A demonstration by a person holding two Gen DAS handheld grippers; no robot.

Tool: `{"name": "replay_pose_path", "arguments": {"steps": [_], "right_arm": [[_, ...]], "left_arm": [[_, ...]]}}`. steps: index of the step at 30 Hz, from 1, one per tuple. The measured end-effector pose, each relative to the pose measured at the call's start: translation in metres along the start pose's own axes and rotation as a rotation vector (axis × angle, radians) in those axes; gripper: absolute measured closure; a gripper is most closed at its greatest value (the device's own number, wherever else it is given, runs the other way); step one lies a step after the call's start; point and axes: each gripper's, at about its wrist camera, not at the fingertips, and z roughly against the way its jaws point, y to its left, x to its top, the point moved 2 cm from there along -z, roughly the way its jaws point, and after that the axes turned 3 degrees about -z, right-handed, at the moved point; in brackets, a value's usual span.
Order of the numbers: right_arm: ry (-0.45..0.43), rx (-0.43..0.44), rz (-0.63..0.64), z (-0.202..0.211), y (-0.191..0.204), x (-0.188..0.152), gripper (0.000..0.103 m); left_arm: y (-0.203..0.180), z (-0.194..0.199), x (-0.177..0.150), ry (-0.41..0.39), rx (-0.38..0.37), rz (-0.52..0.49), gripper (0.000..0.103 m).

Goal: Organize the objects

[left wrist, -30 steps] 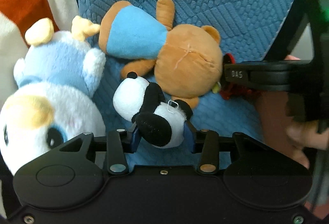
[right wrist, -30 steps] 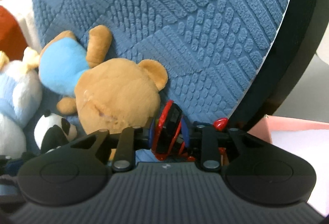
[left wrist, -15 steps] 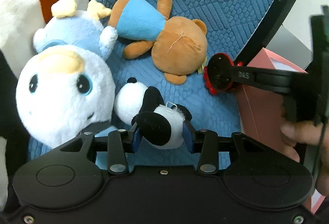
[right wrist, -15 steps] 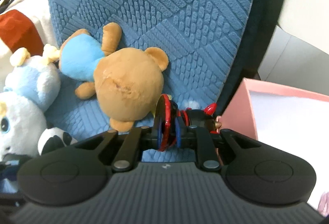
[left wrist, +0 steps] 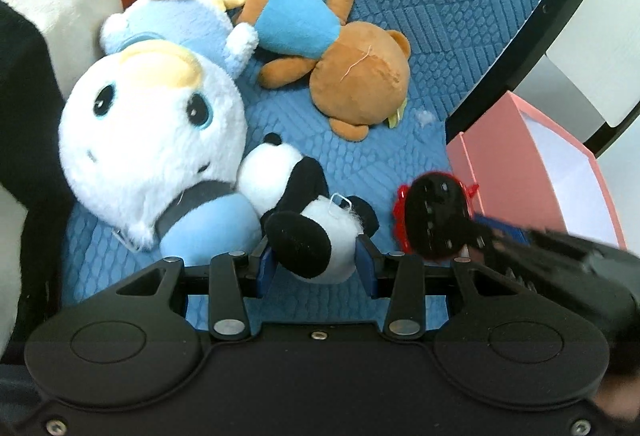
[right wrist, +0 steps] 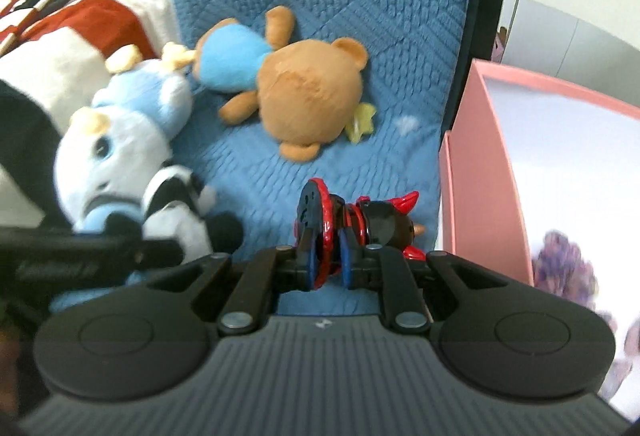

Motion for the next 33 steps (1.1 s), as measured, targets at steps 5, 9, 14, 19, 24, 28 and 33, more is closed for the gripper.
{"name": "replay_pose_path", "arguments": {"steps": [5, 9, 14, 19, 24, 28, 33], "right_arm": [[0.029, 0.045, -0.041, 0.016, 0.002, -0.024, 0.088], [0.065, 0.071, -0.117, 0.014, 0.001, -0.030, 0.086], [0.068, 0.100, -0.271, 0.014, -0.007, -0.030, 0.071], [0.058, 0.133, -0.441, 0.013, -0.023, -0.029, 0.044], [0.038, 0.146, -0.596, 0.003, -0.038, -0.027, 0.040], [0.036, 0.141, -0.725, -0.014, -0.053, -0.025, 0.039], [0.052, 0.082, -0.778, -0.035, -0.060, -0.020, 0.039]], "left_arm": [[0.005, 0.008, -0.010, 0.010, 0.005, 0.013, 0.064], [0.008, 0.011, -0.008, 0.001, 0.001, 0.033, 0.063], [0.010, 0.008, -0.003, 0.020, -0.059, 0.078, 0.038], [0.015, 0.007, -0.001, 0.027, -0.101, 0.125, 0.034], [0.015, 0.005, 0.000, 0.029, -0.107, 0.141, 0.032], [0.014, 0.003, 0.001, 0.032, -0.103, 0.137, 0.032], [0.012, 0.003, 0.001, 0.033, -0.096, 0.125, 0.030]]}}
